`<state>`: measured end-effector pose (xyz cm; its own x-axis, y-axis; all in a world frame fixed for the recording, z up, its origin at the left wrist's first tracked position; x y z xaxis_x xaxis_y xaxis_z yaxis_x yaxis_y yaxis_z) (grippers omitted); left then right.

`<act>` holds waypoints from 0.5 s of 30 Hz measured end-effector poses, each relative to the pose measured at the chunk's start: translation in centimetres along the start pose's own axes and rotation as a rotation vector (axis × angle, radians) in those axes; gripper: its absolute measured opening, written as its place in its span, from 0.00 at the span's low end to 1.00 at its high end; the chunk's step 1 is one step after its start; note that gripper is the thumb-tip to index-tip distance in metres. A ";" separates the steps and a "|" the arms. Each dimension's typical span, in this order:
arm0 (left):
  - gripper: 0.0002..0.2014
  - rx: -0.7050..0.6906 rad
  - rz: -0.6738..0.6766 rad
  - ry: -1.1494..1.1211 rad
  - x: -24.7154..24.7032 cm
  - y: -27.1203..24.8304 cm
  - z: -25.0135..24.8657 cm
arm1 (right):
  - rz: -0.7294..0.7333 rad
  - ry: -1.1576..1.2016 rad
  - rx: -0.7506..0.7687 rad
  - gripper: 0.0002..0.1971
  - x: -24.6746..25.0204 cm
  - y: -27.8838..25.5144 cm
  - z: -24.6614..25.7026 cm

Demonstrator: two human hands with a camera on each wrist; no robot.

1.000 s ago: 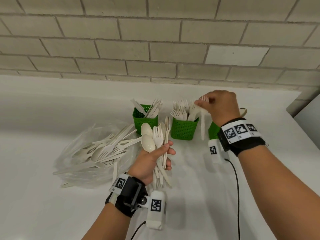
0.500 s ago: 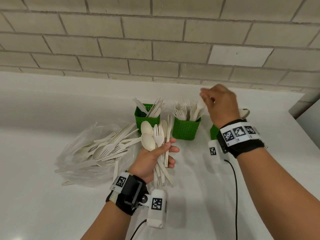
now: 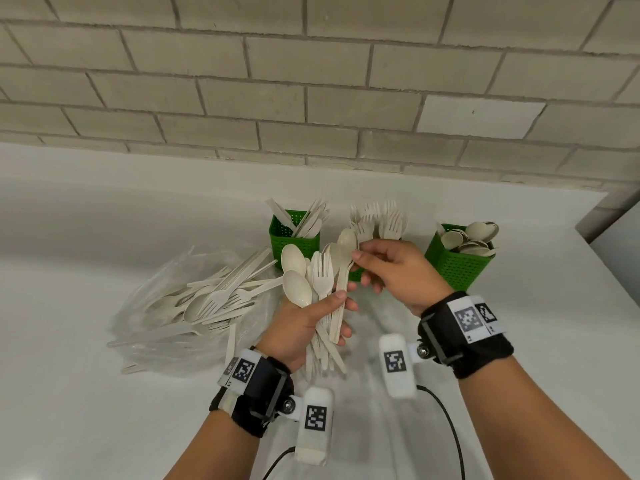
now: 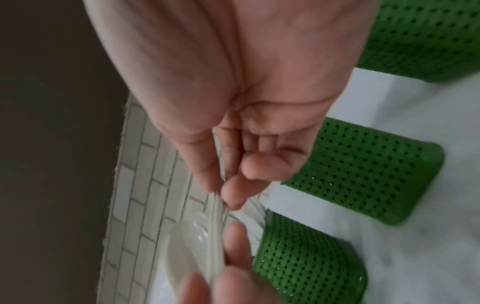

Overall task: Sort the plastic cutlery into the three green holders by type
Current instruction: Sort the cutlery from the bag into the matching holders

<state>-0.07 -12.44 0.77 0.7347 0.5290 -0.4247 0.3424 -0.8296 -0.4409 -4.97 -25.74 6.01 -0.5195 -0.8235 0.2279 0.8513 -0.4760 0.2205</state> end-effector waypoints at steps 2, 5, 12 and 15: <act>0.17 -0.013 -0.019 0.006 0.3 -0.2 -0.2 | -0.062 0.147 -0.046 0.05 0.0 -0.3 -0.6; 0.14 -0.034 -0.006 0.036 0.2 -0.4 -0.5 | -0.122 0.269 -0.075 0.05 -0.3 -0.8 -0.8; 0.15 -0.039 0.067 0.081 -0.1 -1.0 -0.4 | -0.137 0.531 -0.123 0.10 -1.1 -0.9 -0.6; 0.14 -0.065 0.043 0.093 -0.1 -1.0 -0.6 | -0.183 0.526 -0.073 0.09 -0.4 -1.0 -0.3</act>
<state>-0.13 -11.80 1.68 0.7993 0.4768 -0.3658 0.3448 -0.8624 -0.3707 -5.64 -25.02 5.40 -0.5685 -0.7596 -0.3161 0.7634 -0.6302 0.1415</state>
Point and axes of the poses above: each hand's wrist, its own y-axis towards the middle knuckle, its own x-axis out of the back of the hand, z = x × y, the point moved 8 cm from there along y, towards the middle knuckle, and after that the axes turned 15 degrees about x, right-handed, at the moved point
